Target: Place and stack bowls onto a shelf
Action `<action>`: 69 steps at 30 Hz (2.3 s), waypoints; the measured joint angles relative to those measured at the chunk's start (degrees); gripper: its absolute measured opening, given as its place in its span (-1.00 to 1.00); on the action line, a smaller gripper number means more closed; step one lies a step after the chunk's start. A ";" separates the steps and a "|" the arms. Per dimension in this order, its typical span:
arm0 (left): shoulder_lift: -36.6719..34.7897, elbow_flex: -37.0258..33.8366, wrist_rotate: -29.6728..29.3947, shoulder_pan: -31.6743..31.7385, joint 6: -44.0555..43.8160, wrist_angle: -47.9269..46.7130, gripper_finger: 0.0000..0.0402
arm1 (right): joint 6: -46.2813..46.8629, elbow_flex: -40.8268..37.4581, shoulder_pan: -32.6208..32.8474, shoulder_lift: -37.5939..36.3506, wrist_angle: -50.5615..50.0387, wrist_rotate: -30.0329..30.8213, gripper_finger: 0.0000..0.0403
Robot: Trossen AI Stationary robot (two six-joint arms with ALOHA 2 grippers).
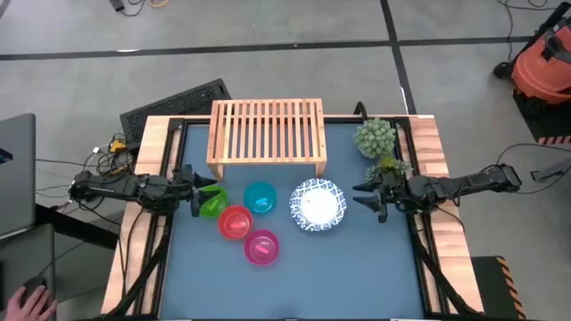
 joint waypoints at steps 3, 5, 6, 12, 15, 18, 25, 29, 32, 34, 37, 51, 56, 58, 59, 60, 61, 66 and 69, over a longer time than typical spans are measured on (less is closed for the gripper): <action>0.02 0.00 0.01 -0.01 0.00 0.00 -0.02 | 0.00 -0.01 0.01 -0.01 0.00 -0.01 0.08; 0.01 0.00 0.01 0.00 0.00 0.02 -0.02 | 0.00 -0.01 0.02 0.00 0.00 0.00 0.08; 0.00 0.00 0.01 0.01 0.00 0.02 -0.02 | 0.00 0.00 0.00 -0.01 0.00 -0.02 0.08; 0.02 0.00 0.01 0.00 0.00 0.02 -0.02 | 0.00 0.00 0.00 -0.01 0.00 -0.01 0.08; 0.02 0.00 0.00 0.01 0.00 0.00 -0.02 | 0.00 -0.02 0.02 0.00 0.00 0.00 0.08; 0.02 0.00 0.01 -0.01 0.00 0.00 -0.02 | 0.00 -0.02 0.02 0.00 0.00 -0.02 0.08; 0.00 0.00 0.01 -0.01 0.00 0.00 -0.02 | 0.00 0.00 0.00 0.00 0.00 -0.02 0.08; 0.01 0.00 0.00 -0.01 0.00 0.01 -0.02 | 0.00 0.00 0.01 0.00 0.00 -0.02 0.08; 0.01 0.00 0.00 0.01 0.00 0.01 -0.02 | 0.00 0.00 0.02 0.00 0.00 -0.02 0.08; 0.02 0.00 0.01 0.00 0.00 0.02 -0.02 | 0.00 -0.02 0.02 -0.02 0.00 0.00 0.08; 0.00 0.00 0.01 0.00 0.00 0.01 -0.02 | 0.00 -0.02 0.01 -0.01 0.00 -0.01 0.08; 0.00 -0.02 -18.04 0.03 31.59 0.15 -0.02 | 0.00 -0.01 0.01 -0.01 0.00 -0.01 0.08; 0.02 -0.02 -4.91 0.05 30.96 0.69 -0.02 | 0.00 0.00 0.02 0.00 0.00 -0.02 0.08; 0.00 -0.02 -1.00 0.05 28.34 1.05 -0.02 | 0.00 0.00 0.02 0.00 0.00 0.00 0.08; 0.02 -0.02 -0.08 0.05 27.37 1.66 -0.02 | 0.00 -0.01 0.01 0.00 0.00 -0.01 0.08; 0.02 -0.02 0.33 0.05 26.23 2.33 -0.02 | 0.00 -0.02 0.00 0.00 0.00 0.00 0.08; 0.00 -0.02 0.74 0.05 24.48 2.66 -0.02 | 0.00 0.00 0.02 0.00 0.00 0.00 0.08; 0.00 -0.02 1.44 0.05 10.79 5.97 -0.02 | 0.00 -0.02 0.02 0.00 0.00 0.00 0.08; 0.02 -0.02 1.50 0.05 4.10 6.18 -0.02 | 0.00 -0.02 0.02 0.00 0.00 0.00 0.08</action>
